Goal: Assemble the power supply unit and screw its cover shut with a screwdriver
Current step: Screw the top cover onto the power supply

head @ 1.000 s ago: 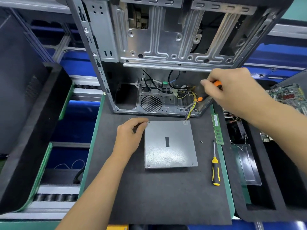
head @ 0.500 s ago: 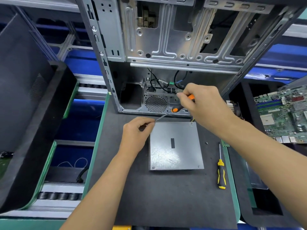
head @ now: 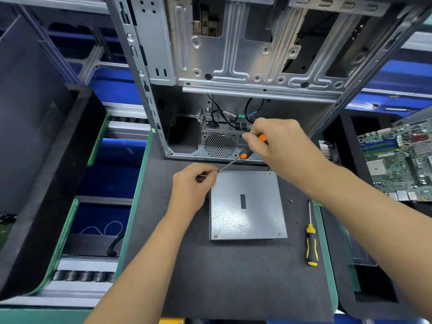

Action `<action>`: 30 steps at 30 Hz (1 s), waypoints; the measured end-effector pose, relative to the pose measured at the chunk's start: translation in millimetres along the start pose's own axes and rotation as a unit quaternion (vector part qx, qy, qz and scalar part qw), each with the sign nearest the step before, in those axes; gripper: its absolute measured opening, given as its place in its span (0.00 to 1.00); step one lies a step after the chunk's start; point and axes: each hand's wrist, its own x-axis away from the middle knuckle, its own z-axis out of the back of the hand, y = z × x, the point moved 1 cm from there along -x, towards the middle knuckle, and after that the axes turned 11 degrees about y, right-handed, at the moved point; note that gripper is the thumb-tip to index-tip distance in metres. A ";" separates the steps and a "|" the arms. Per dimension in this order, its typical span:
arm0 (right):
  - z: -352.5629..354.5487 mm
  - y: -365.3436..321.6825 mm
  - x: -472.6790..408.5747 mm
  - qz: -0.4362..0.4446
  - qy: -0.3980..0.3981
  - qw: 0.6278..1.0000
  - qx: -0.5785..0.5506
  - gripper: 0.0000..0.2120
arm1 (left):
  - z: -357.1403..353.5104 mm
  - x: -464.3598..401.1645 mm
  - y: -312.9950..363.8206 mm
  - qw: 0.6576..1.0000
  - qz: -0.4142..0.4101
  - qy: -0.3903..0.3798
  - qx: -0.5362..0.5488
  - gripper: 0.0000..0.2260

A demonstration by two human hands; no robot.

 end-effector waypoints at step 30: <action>11.6 -63.7 -33.0 0.123 -0.222 0.948 0.193 0.08 | 2.9 6.3 4.2 0.999 0.031 -0.016 0.024 0.09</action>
